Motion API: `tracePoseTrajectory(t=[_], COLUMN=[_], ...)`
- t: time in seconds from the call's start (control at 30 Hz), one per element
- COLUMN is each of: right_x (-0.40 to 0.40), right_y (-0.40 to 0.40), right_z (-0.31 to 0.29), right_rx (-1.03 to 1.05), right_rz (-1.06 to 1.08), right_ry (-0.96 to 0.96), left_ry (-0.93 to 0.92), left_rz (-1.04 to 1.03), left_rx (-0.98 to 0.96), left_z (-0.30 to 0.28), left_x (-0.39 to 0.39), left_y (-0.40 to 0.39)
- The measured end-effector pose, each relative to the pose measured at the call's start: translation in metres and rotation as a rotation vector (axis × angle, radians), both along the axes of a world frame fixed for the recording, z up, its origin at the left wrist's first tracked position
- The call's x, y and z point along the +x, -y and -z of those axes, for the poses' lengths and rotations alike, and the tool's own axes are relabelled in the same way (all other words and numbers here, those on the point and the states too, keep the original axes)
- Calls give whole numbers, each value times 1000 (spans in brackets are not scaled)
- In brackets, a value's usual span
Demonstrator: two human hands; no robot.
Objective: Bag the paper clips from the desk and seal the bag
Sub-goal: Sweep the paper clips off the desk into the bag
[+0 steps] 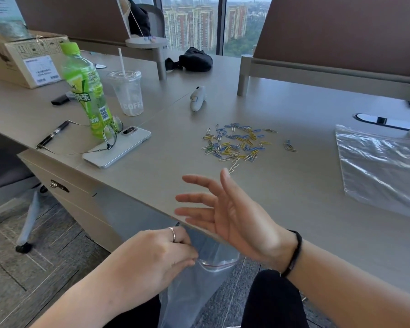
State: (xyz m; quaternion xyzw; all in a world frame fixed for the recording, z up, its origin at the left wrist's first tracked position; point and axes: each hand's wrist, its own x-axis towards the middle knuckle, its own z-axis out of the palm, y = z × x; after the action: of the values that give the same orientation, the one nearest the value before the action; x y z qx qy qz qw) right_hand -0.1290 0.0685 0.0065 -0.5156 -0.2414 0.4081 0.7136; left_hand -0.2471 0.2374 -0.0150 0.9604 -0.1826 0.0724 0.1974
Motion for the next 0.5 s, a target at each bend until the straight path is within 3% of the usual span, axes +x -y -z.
tracePoseTrajectory(t=[0.1,0.2,0.3,0.37,0.5], right_x=[31,79,123,150,197], right_y=[11,27,45,54,57], right_z=[-2,-2,-5,-3,13], right_rx=[-21,-133,-363,-621,-1120], right_rz=[188,554,835,857,690], right_ry=[70,234,517,681,917], left_ry=[24,22,38,56,85], left_rz=[4,0,8,17,7], left_rx=[15,11,12,21,21], left_z=[0,1,2,4,2], left_x=[0,0,2,5,9], left_y=[0,-2,-5,-4,0])
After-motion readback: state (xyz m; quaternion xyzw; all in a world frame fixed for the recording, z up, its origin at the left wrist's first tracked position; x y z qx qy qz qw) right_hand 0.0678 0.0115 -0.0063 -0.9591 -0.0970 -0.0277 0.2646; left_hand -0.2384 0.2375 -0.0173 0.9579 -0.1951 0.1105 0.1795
